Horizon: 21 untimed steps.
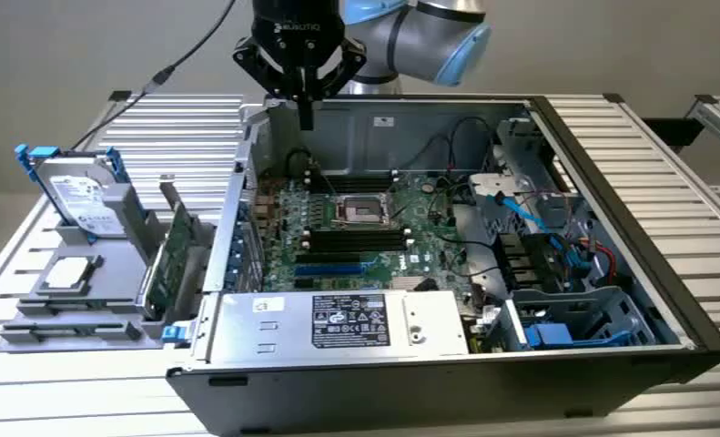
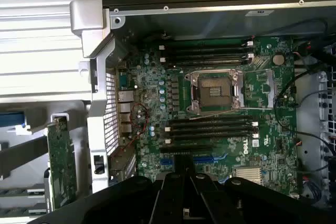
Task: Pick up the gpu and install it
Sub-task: 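Reach for the gpu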
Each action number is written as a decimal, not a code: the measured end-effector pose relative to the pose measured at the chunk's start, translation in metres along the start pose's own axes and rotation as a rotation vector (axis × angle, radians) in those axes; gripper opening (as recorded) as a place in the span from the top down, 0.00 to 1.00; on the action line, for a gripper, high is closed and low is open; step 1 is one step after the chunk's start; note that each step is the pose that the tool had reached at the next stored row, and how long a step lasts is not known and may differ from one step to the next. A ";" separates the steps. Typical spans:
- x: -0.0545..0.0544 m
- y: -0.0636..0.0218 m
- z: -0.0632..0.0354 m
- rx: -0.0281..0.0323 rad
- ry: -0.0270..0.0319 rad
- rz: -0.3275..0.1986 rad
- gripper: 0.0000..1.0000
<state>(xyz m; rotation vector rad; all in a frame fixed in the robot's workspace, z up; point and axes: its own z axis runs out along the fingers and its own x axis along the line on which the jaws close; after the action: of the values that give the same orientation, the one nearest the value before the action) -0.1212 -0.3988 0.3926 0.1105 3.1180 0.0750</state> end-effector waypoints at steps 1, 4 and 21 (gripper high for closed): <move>0.000 0.0000 0.0000 0.0000 0.0000 0.000 0.89; 0.000 0.0000 0.0000 0.0000 0.0000 0.000 0.89; 0.057 -0.0040 -0.0006 0.0000 0.0000 0.000 0.89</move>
<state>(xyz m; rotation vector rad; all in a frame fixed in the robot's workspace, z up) -0.1782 -0.3987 0.3920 0.1103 3.1180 0.0750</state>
